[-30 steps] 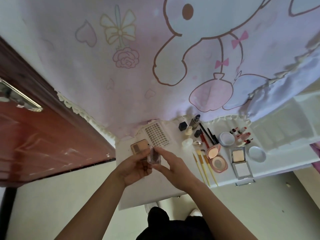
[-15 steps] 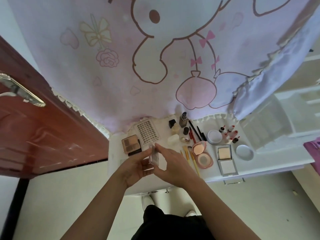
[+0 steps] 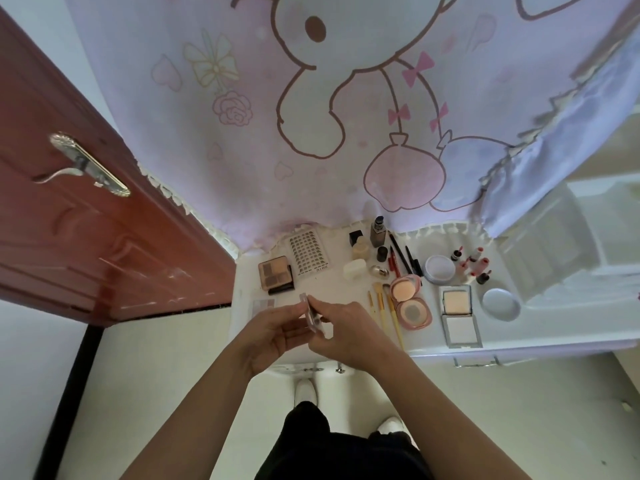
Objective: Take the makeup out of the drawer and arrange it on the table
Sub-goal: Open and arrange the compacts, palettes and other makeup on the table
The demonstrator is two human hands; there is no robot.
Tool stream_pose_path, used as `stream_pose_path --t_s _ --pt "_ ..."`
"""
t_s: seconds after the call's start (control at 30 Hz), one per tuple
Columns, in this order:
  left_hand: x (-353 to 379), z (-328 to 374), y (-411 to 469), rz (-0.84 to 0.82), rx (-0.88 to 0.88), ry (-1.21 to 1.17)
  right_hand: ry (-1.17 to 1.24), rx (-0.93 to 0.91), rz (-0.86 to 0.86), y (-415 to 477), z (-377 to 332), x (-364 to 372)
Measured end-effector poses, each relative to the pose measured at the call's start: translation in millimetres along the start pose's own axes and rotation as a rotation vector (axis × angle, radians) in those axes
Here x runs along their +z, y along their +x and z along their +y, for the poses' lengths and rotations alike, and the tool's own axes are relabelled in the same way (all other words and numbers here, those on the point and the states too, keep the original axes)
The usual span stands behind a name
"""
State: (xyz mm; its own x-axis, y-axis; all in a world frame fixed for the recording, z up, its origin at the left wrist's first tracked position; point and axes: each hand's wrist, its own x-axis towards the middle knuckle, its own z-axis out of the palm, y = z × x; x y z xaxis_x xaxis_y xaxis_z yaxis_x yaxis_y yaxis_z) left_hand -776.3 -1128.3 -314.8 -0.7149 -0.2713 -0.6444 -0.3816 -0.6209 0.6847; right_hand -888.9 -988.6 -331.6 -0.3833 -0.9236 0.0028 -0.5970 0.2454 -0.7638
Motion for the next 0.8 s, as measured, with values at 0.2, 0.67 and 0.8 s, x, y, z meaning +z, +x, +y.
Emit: stream_pose_path --t_s 0.2,0.67,0.8 --pt "-2.0 8.3 1.2 0.017 -0.006 0.014 0.051 0.03 0.032 5.4 -4.1 3.6" --pt "-75.2 71.4 23.1 0.046 -0.044 0.107 0.073 0.096 0.21 73.1 -54.2 49.3" --pt "-101.1 84.0 24.5 0.011 -0.065 0.073 0.041 0.136 0.181 94.8 -71.3 62.9"
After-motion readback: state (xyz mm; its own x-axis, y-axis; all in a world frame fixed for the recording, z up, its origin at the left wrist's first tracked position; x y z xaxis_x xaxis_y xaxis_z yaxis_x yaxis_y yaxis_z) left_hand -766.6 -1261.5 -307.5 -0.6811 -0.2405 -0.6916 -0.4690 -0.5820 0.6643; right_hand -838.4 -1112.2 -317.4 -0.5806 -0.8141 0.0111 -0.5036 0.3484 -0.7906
